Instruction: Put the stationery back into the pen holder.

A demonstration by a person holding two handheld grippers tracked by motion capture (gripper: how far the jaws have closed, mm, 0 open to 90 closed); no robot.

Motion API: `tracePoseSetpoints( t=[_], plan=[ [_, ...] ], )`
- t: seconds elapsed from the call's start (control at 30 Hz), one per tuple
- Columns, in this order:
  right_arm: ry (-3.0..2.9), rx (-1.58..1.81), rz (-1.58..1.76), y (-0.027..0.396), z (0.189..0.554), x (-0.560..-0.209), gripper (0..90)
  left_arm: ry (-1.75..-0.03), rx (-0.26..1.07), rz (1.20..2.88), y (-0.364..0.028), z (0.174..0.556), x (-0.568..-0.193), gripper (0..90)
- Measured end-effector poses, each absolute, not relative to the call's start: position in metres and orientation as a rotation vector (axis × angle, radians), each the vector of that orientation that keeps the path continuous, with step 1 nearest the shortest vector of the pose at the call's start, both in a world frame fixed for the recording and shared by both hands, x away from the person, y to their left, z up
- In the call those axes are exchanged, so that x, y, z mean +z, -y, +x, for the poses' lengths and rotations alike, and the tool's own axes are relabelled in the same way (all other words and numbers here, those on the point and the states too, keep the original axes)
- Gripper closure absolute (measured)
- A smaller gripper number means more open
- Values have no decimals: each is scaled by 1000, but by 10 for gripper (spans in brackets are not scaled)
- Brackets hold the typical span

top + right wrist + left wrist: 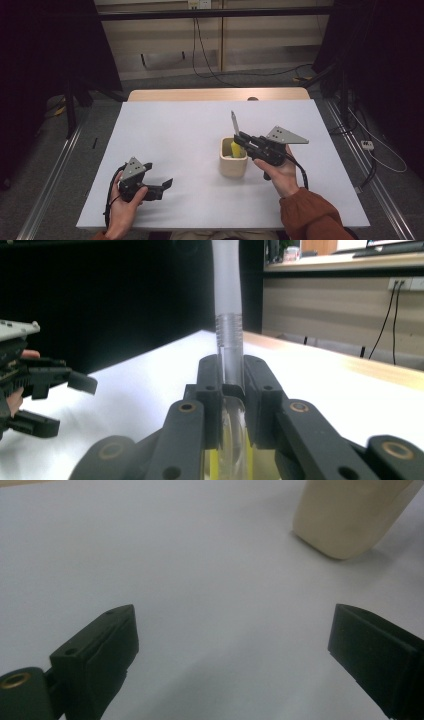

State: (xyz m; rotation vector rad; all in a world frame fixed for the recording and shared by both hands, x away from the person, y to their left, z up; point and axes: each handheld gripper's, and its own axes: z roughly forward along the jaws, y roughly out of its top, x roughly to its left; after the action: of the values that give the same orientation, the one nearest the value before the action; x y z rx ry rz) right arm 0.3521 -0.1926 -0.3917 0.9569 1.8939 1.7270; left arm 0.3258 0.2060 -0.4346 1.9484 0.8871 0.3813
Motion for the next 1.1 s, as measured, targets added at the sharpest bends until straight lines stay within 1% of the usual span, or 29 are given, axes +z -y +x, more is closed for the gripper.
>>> tracePoseSetpoints(
  t=[0.03, 0.1, 0.17, 0.23, 0.37, 0.63, 0.73, 1.1],
  plan=[
    [-1905, 1724, 961, 192, 352, -393, 709, -888, 379, 1948, -206, 326, -435, 59],
    [-1911, 1687, 981, 190, 352, -393, 502, -887, 380, 1947, -206, 326, -434, 59],
    [-1913, 1674, 997, 190, 352, -393, 356, -886, 379, 1948, -206, 325, -434, 59],
    [-1900, 1652, 1019, 189, 353, -392, 266, -884, 378, 1949, -206, 325, -434, 59],
    [-1881, 1626, 1043, 190, 353, -390, 155, -884, 380, 1950, -206, 325, -434, 59],
    [-1887, 1605, 1046, 194, 353, -389, 109, -882, 379, 1948, -207, 325, -434, 59],
    [-1894, 1583, 1048, 197, 352, -388, 63, -885, 382, 1946, -208, 325, -434, 59],
    [-1921, 1547, 1060, 210, 346, -391, 54, -892, 384, 1926, -209, 324, -432, 59]
  ],
)
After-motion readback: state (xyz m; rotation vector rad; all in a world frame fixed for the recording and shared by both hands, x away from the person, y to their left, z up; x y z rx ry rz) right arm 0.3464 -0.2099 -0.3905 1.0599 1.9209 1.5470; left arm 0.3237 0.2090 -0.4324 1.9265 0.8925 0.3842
